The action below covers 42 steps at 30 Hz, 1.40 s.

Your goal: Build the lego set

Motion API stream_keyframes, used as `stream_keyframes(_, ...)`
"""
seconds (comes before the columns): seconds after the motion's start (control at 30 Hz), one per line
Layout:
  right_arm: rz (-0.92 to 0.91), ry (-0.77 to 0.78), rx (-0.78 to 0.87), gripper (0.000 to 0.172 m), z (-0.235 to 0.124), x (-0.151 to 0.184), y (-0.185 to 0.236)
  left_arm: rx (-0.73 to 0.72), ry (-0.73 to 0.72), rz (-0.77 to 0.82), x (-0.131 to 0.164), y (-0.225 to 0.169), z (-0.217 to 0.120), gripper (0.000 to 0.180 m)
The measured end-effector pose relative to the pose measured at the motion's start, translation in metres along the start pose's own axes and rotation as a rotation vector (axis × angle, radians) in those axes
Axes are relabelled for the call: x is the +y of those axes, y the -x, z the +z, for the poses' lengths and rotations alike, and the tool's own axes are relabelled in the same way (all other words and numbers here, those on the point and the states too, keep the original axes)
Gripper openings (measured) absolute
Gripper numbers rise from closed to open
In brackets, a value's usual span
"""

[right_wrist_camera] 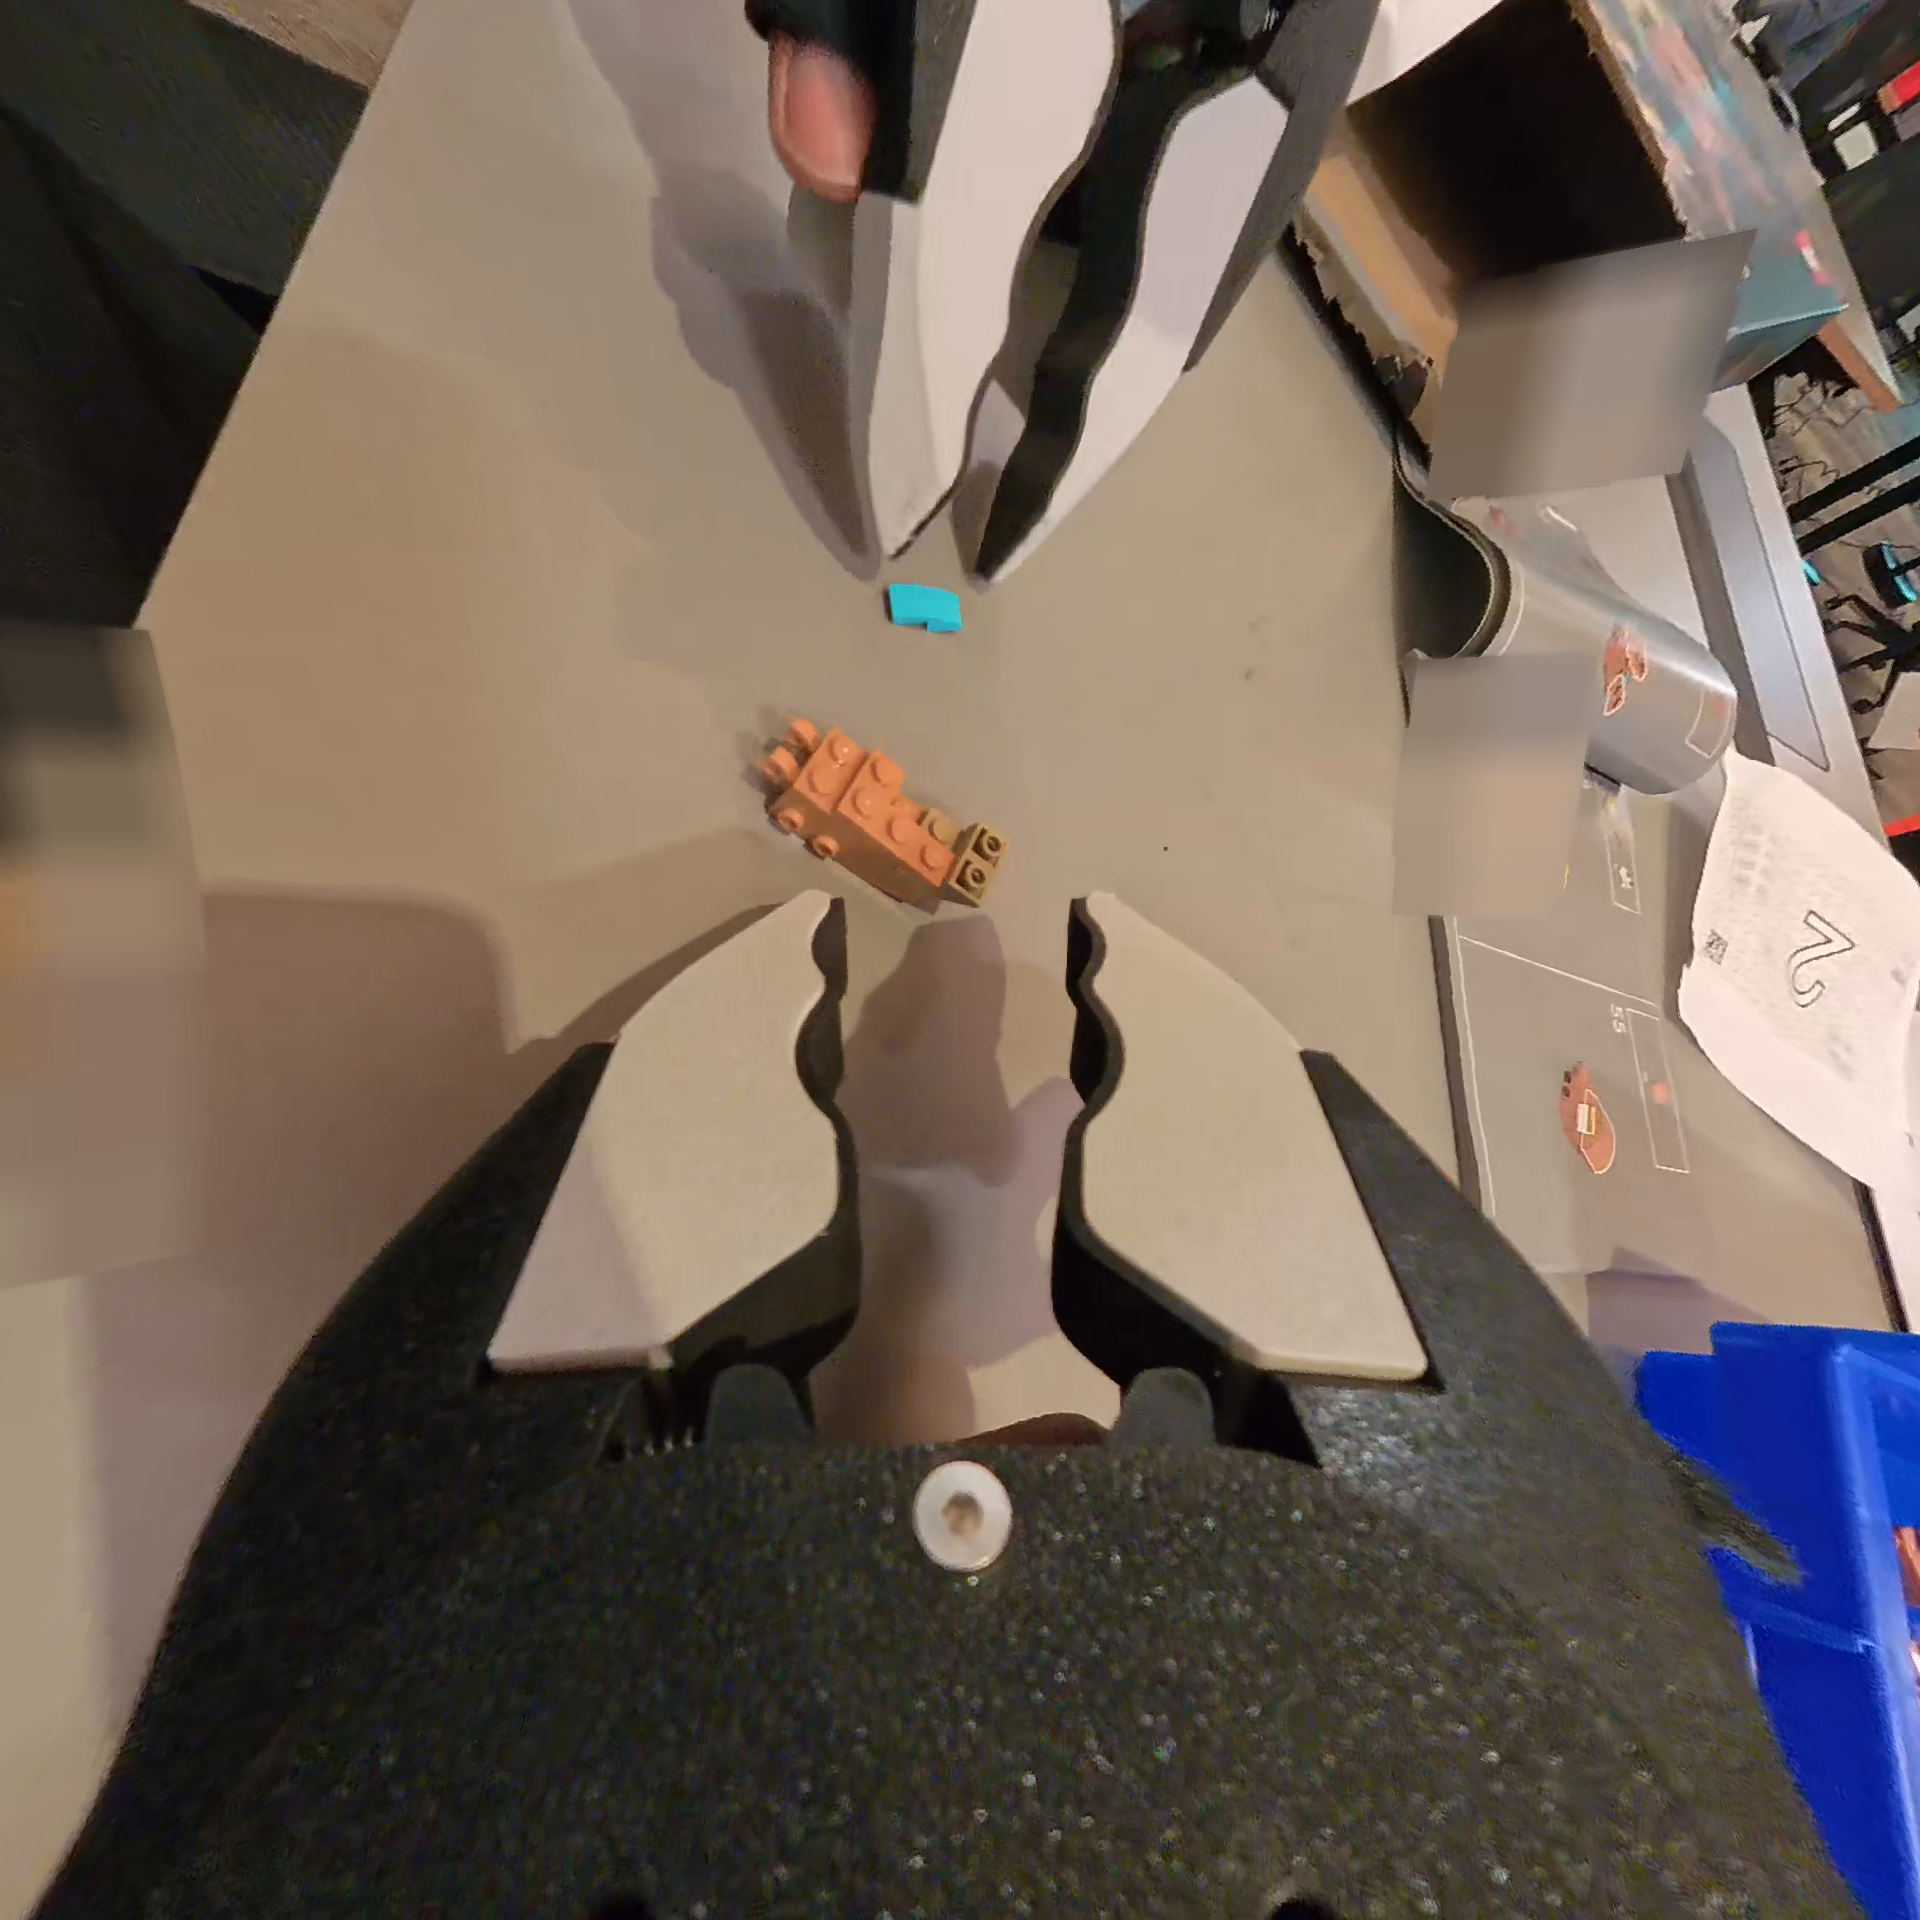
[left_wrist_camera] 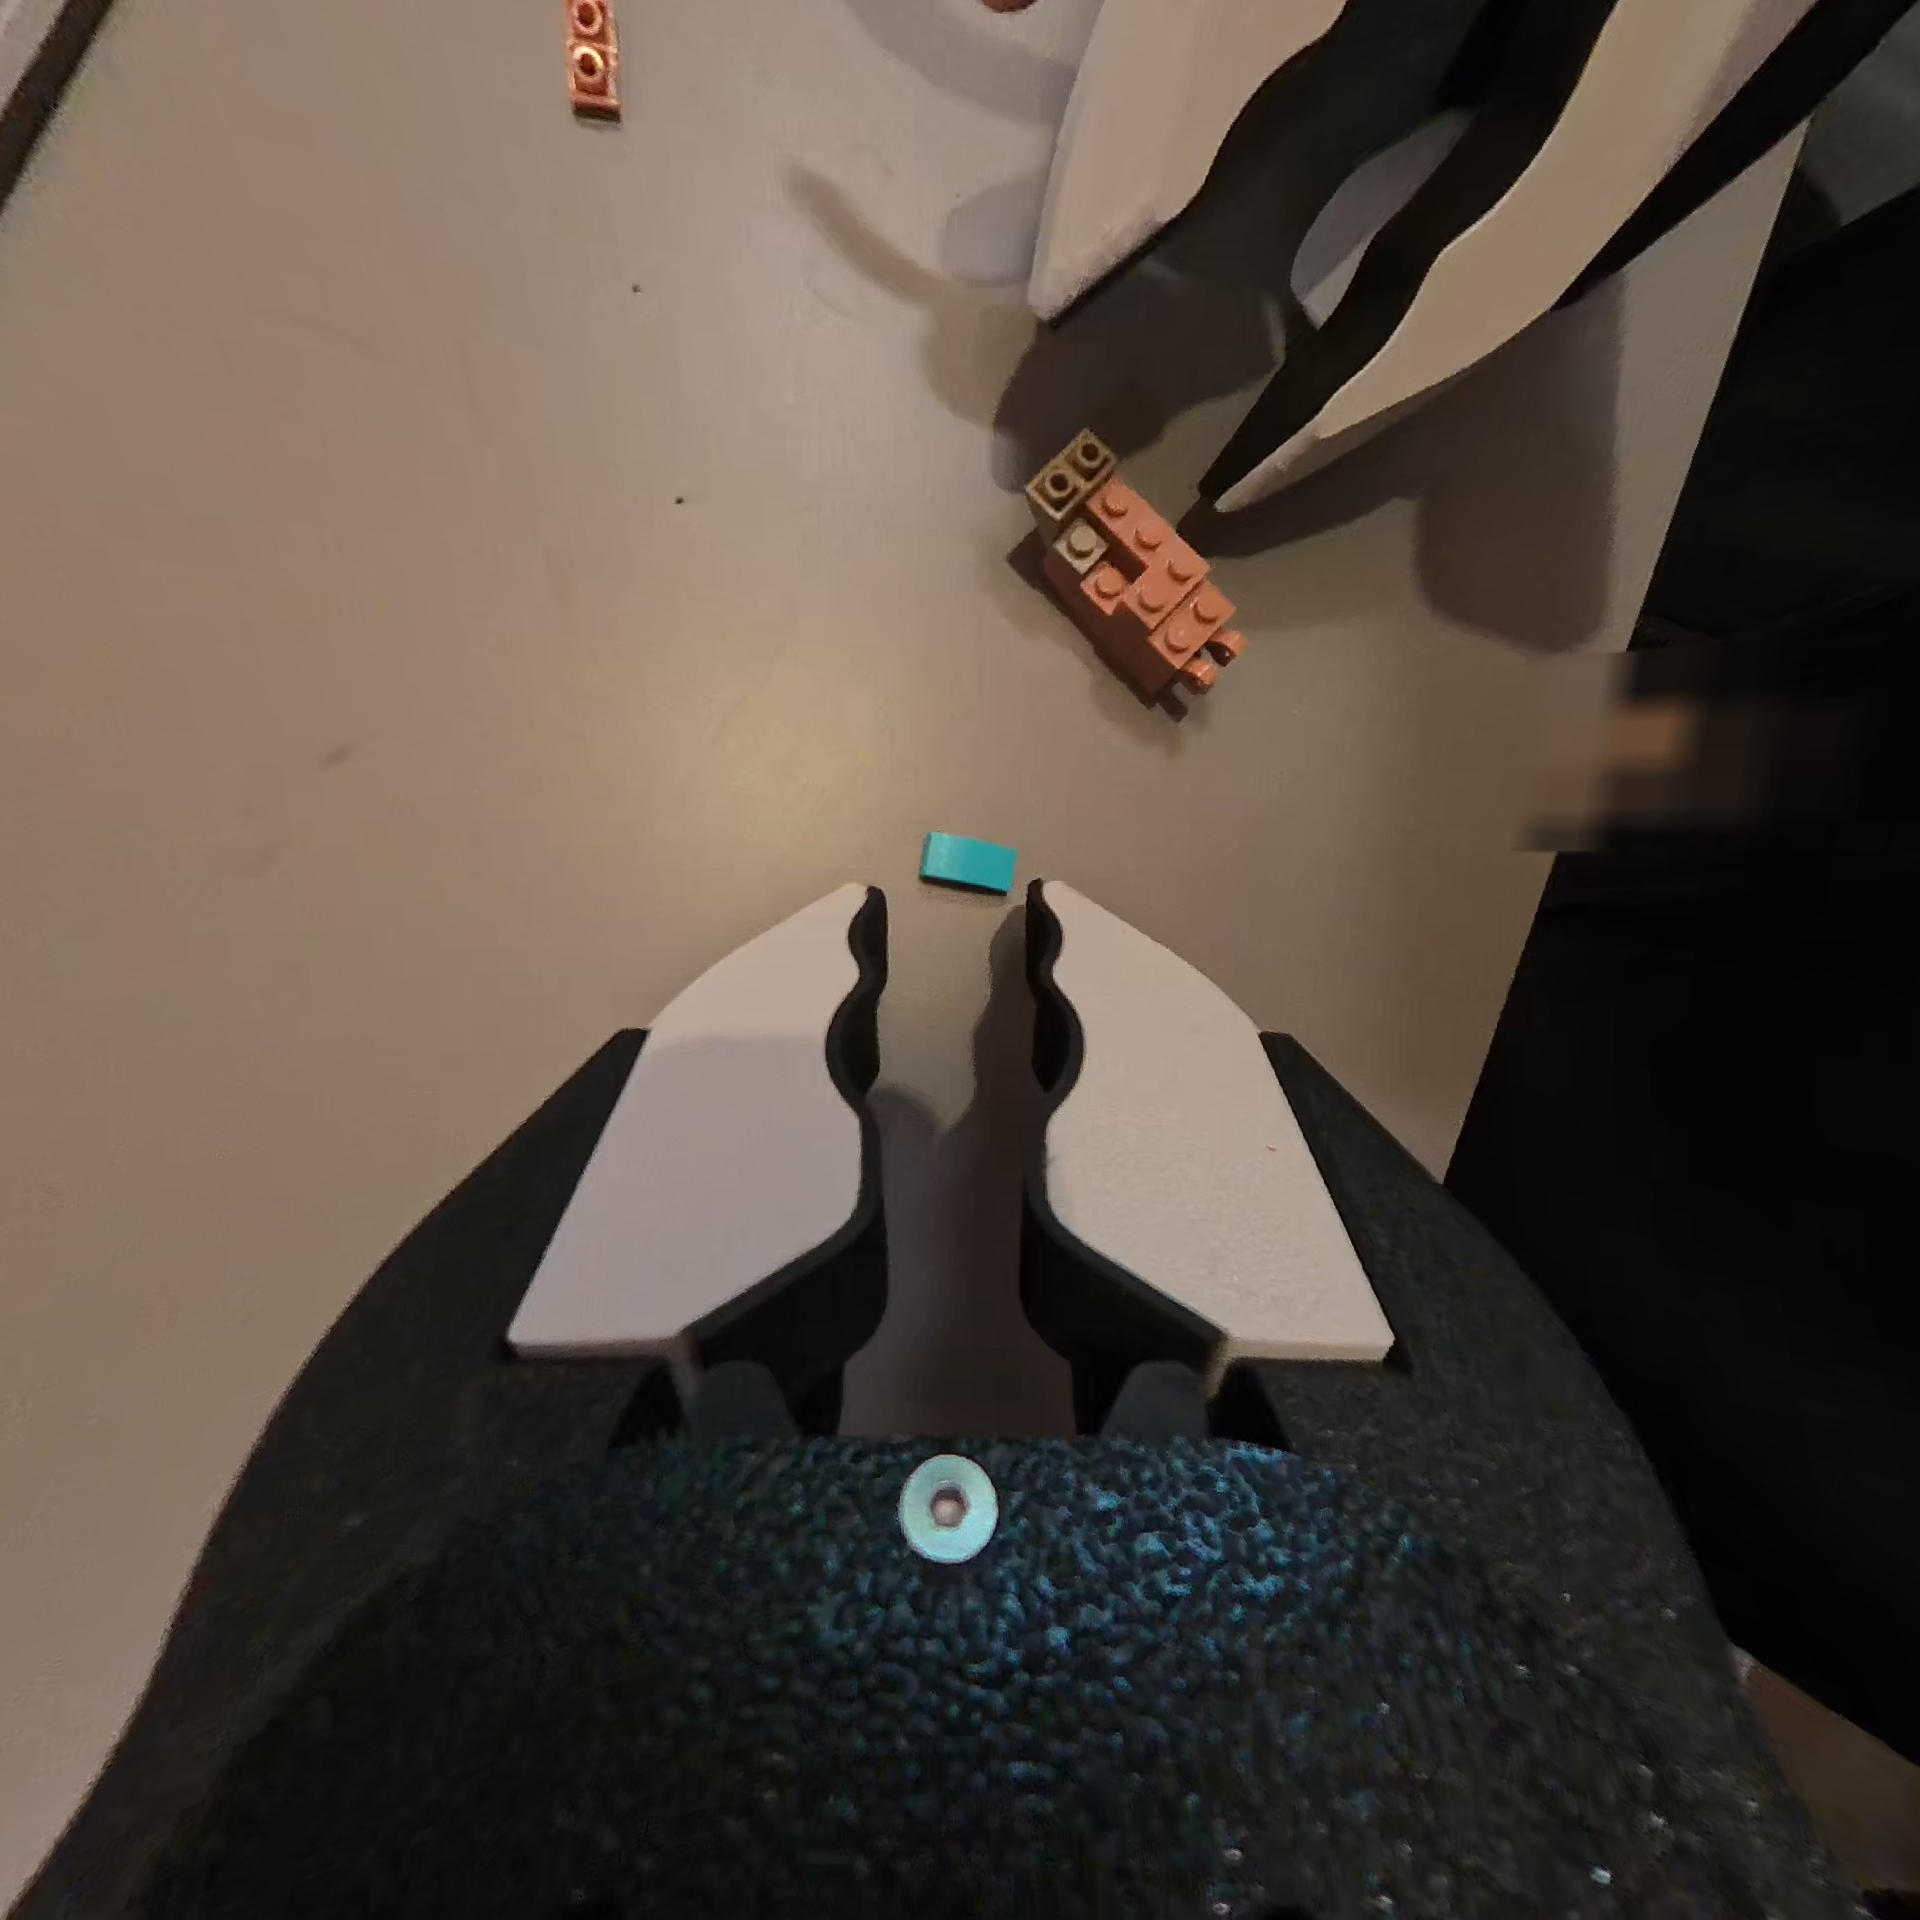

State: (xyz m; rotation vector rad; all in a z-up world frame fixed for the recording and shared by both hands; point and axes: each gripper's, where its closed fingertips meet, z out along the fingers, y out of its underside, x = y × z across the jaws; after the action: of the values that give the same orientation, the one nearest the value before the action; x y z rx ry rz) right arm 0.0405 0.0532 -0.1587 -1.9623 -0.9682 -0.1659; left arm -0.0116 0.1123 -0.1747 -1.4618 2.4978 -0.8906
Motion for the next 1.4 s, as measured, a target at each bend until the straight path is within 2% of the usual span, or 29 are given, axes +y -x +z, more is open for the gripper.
stream_keyframes(0.23,-0.038,-0.005,0.029,0.039,-0.002,0.0,0.0,-0.112,0.099,0.138,0.003,0.007,0.003,0.022)
stream_keyframes(0.4,-0.048,-0.013,0.045,0.038,-0.004,0.001,-0.001,-0.347,0.19,0.454,-0.006,0.025,-0.002,0.022)
stream_keyframes(0.47,-0.048,-0.018,0.046,0.037,-0.005,0.0,-0.001,-0.376,0.234,0.632,-0.008,0.029,-0.005,0.025)
stream_keyframes(0.53,-0.05,-0.02,0.045,0.036,-0.005,0.0,0.0,-0.318,0.224,0.787,-0.012,0.022,-0.003,0.027)
stream_keyframes(0.63,-0.059,-0.023,0.048,0.036,-0.005,0.0,0.0,-0.192,0.219,0.934,-0.012,0.013,-0.001,0.027)
stream_keyframes(0.83,-0.06,-0.034,0.046,0.034,-0.006,0.0,0.001,0.054,0.194,1.091,-0.013,0.002,0.005,0.02)
stream_keyframes(1.0,-0.066,-0.032,0.053,0.031,-0.007,0.001,0.001,0.145,0.215,1.063,-0.011,-0.001,0.011,0.009)
stream_keyframes(1.1,-0.071,-0.03,0.055,0.03,-0.007,0.001,0.001,0.119,0.184,0.949,-0.015,0.001,0.012,0.007)
stream_keyframes(1.2,-0.065,-0.034,0.043,0.03,-0.006,0.001,0.001,0.108,0.119,0.676,-0.019,0.003,0.013,0.006)
stream_keyframes(1.23,-0.054,-0.038,0.033,0.03,-0.006,0.001,0.0,0.141,0.077,0.562,-0.021,-0.001,0.013,0.0)
stream_keyframes(1.33,0.015,-0.061,-0.039,0.03,-0.004,0.001,0.001,0.258,-0.052,0.188,-0.03,-0.01,0.012,0.0)
stream_keyframes(1.4,0.073,-0.061,-0.11,0.034,-0.002,0.002,0.001,0.302,-0.106,0.065,-0.031,-0.012,0.014,0.0)
